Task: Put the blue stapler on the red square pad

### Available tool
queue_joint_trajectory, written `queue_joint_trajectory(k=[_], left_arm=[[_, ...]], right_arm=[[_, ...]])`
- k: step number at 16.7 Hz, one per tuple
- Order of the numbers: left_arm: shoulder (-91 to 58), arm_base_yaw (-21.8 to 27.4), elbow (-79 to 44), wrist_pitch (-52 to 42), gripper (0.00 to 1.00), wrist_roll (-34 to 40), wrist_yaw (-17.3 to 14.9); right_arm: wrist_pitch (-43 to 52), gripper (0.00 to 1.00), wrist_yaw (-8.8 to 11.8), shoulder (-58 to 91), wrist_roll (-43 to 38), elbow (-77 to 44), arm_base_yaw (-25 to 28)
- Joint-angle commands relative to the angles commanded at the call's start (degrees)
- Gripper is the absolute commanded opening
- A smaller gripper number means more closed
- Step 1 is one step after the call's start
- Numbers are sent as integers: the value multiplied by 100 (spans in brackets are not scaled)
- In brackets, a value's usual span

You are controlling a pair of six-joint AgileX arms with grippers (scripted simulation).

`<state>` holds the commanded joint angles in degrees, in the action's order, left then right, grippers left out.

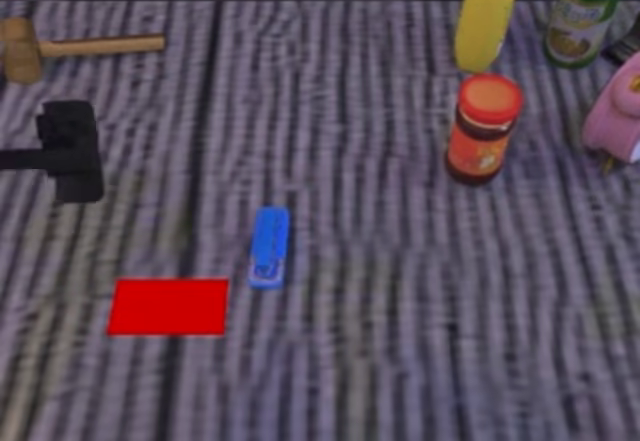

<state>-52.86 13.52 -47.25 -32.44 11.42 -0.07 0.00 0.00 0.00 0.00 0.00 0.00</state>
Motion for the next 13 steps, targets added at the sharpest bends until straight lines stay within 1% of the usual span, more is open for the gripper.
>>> queue_joint_trajectory(k=[4,7,10,13], left_arm=[[-2619,594,-2075,-1516,100,503,8],[-4251,1002,-3453,-2531,100,850,6],[-5594,1340,-4683,-3351,100,1148,9],[-6617,1586,-5651,-3930,100,1375,18]], right_arm=[[0,100,0,0,0,0,0],[0,100,0,0,0,0,0],[0,100,0,0,0,0,0],[0,100,0,0,0,0,0]])
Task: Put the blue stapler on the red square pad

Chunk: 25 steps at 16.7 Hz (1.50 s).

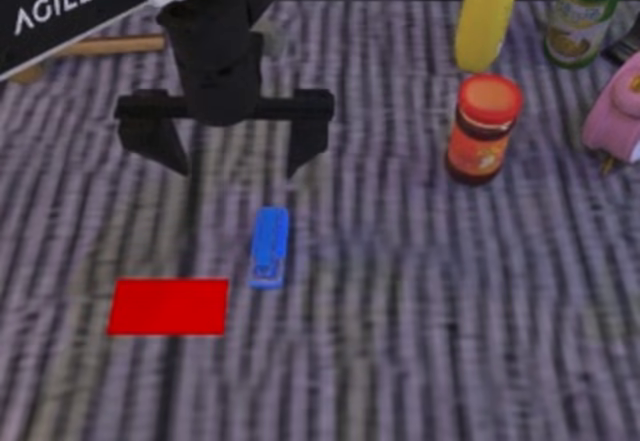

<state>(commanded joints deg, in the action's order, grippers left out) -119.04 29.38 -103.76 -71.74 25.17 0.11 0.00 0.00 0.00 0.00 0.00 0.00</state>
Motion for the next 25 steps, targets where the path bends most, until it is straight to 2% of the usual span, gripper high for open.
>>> queue_joint_trajectory(k=[4,10,13,19,24,25], left_arm=[[-563,150,-588,-340,100,143,9],[-559,123,-559,-311,100,135,7],[-648,130,-216,92,100,119,8],[-996,129,852,1558,100,116,5],[-1035,130,959,1677,100,117,4],[-1035,130,959,1677,92,117,4]], right_arm=[[0,100,0,0,0,0,0],[0,100,0,0,0,0,0],[0,100,0,0,0,0,0],[0,100,0,0,0,0,0],[0,100,0,0,0,0,0],[0,100,0,0,0,0,0]])
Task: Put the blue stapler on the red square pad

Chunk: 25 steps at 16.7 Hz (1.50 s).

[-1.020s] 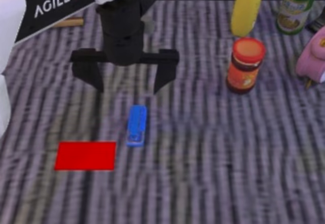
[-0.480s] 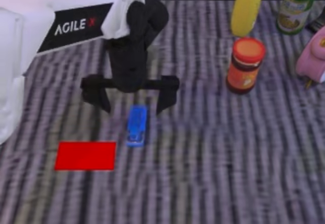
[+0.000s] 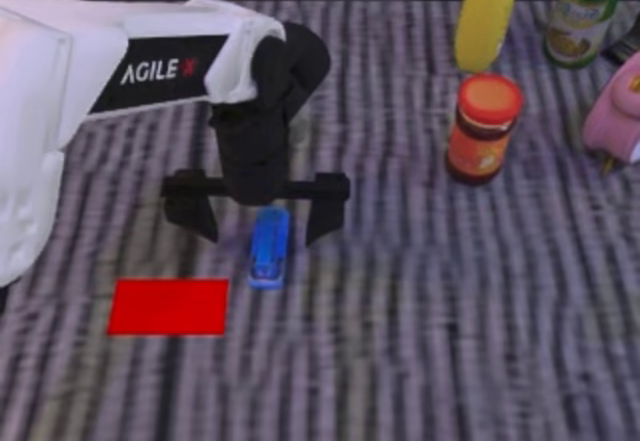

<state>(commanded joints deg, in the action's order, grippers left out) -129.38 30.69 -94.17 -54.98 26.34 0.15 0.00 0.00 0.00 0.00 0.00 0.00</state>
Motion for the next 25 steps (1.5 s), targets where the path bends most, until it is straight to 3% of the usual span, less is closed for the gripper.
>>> queue_joint_trajectory(k=[12,22,25], left_arm=[[0,0,0,0,2,0,0],[9,-2,-20,-20,0,-7,1],[80,-11,-370,-429,0,2,13]], right_arm=[[0,100,0,0,0,0,0],[0,100,0,0,0,0,0],[0,100,0,0,0,0,0]])
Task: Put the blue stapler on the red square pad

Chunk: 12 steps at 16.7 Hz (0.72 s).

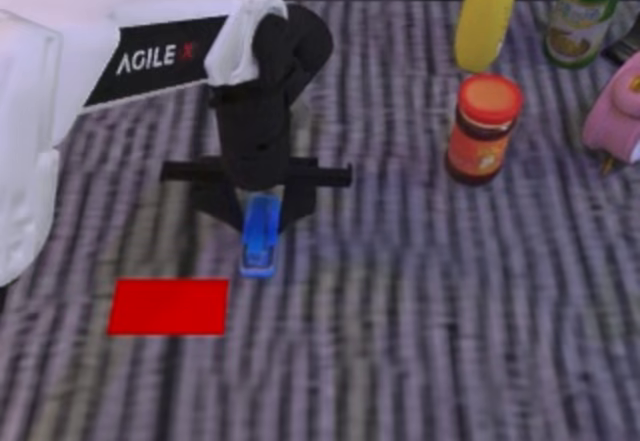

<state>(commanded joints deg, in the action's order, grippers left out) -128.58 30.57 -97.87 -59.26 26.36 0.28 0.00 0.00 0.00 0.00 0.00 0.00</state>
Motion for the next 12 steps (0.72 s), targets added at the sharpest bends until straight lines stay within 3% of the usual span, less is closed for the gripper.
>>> queue_joint_trajectory(k=[6,12], left_arm=[[324,-72,-1043,-1436,0,21,-5],[377,-53,-1170,-1578,0,16,-6]], right_arm=[[0,100,0,0,0,0,0],[0,100,0,0,0,0,0]])
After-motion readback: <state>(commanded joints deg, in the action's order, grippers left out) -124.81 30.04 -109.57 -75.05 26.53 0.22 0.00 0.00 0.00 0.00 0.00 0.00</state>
